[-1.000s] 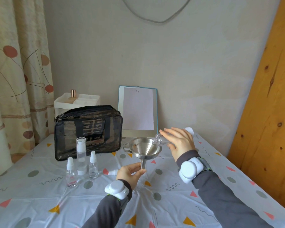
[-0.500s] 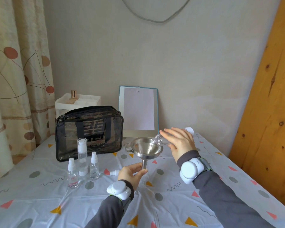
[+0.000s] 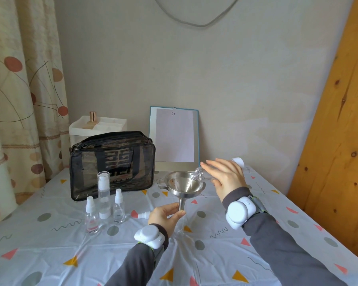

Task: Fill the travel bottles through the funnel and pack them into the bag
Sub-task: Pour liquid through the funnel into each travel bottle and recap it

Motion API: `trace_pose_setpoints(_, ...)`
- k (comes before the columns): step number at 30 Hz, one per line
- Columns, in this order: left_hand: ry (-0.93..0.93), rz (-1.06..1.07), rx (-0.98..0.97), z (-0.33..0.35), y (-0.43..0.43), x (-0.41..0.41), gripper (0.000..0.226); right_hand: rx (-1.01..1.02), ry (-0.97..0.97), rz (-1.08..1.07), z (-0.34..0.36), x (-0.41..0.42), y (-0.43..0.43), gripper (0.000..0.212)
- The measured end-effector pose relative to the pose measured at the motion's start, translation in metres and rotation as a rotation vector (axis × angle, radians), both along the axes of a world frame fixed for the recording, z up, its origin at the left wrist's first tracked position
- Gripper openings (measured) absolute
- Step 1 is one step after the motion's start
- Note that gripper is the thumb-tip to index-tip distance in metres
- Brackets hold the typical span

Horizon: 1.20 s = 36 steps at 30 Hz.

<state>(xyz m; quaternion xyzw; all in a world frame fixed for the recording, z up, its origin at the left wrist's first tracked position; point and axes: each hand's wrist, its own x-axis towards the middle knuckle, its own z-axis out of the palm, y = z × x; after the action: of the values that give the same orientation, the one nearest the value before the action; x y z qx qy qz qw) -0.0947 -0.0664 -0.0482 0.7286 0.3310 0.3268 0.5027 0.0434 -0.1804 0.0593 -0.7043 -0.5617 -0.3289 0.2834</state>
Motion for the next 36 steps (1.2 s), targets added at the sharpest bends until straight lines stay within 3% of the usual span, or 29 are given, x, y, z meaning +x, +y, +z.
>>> trace_pose_setpoints(13,-0.009,0.004,-0.003,0.0004,-0.0005,0.0003,0.036,-0.048,0.028,0.016,0.0027,0.0005,0.0003,0.064)
trace_pose_setpoints(36,0.012,0.006,-0.004,0.0006,-0.0009,-0.0011,0.036,0.07,-0.149,0.014,0.0015,-0.0035,0.0051,0.069)
